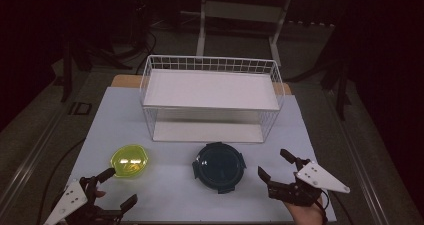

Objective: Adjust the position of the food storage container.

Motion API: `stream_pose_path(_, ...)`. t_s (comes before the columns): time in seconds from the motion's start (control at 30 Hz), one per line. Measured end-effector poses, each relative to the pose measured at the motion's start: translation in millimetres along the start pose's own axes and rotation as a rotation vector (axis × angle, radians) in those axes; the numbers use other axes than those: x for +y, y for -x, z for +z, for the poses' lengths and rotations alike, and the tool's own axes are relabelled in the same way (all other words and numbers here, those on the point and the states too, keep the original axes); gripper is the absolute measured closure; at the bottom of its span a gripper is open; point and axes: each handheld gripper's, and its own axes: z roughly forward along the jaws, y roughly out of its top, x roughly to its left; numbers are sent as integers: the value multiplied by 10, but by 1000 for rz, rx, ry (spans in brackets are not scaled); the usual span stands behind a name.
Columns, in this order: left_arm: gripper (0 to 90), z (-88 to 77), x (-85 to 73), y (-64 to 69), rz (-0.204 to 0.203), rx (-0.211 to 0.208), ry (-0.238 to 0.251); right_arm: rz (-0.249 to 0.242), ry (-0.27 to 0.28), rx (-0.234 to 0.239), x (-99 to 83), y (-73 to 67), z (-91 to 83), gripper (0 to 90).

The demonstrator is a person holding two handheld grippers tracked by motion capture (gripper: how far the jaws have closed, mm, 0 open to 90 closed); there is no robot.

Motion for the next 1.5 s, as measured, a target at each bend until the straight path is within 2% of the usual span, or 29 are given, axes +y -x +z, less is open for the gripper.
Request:
stream_pose_path(0.1, 0, 4, -3, -2, 0, -2, -1, -3, -33, 29, -9, 39, 137, 199)
stream_pose_path(0.2, 0, 3, -2, 0, 0, -3, -1, 23, -58, 64, -44, 95, 278, 267)
stream_pose_path(0.3, 0, 4, -3, 0, 1, -5, -3, 31, -81, 80, -87, 145, 414, 344)
stream_pose_path(0.63, 0, 12, -7, 3, 4, -10, -10, 12, -172, 61, -224, 249, 784, 624)
stream_pose_path(0.9, 0, 21, -9, 5, 7, -12, -14, 28, -260, 70, -321, 315, 1066, 844)
stream_pose_path(1.03, 0, 21, -10, 5, 7, -14, -15, 42, -289, 78, -348, 328, 1177, 897)
stream_pose_path(1.5, 0, 30, -14, 4, 5, -15, -19, 47, -345, 103, -392, 300, 1327, 900)
